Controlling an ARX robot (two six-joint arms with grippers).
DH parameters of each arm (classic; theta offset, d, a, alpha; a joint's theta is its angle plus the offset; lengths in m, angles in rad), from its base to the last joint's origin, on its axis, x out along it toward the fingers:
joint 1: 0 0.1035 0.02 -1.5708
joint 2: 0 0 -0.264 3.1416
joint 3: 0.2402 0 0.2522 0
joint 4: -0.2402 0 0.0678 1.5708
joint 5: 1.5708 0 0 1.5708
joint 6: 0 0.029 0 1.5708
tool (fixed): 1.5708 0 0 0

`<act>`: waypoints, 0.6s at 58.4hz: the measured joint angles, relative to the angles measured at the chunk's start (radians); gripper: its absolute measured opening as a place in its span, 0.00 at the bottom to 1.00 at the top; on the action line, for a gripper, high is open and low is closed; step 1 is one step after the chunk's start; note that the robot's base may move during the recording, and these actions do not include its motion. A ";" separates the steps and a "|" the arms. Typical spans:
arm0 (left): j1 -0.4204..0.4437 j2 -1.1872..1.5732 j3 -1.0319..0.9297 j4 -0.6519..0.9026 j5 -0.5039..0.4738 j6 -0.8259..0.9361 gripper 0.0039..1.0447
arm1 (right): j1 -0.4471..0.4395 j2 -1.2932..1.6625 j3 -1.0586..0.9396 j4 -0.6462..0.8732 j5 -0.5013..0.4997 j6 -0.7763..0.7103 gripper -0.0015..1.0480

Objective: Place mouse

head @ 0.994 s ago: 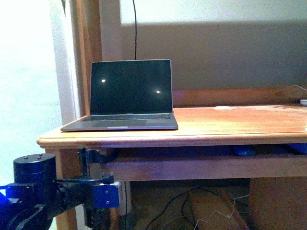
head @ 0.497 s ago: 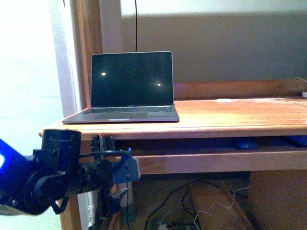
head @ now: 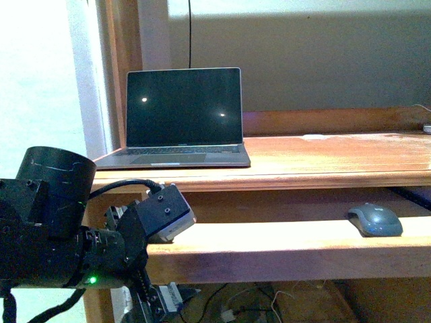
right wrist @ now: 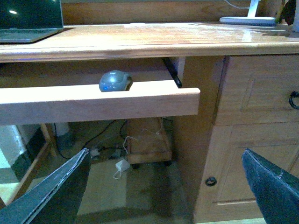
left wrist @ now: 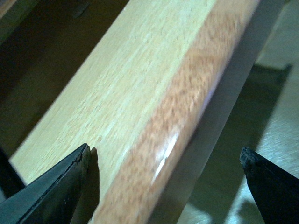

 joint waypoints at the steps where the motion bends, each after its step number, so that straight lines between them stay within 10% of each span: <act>1: -0.005 -0.015 -0.014 0.000 0.014 -0.031 0.93 | 0.000 0.000 0.000 0.000 0.000 0.000 0.93; 18: -0.051 -0.167 -0.140 0.084 0.093 -0.564 0.93 | 0.000 0.000 0.000 0.000 0.000 0.000 0.93; 35: -0.042 -0.356 -0.202 0.210 -0.297 -0.814 0.93 | 0.000 0.000 0.000 0.000 0.000 0.000 0.93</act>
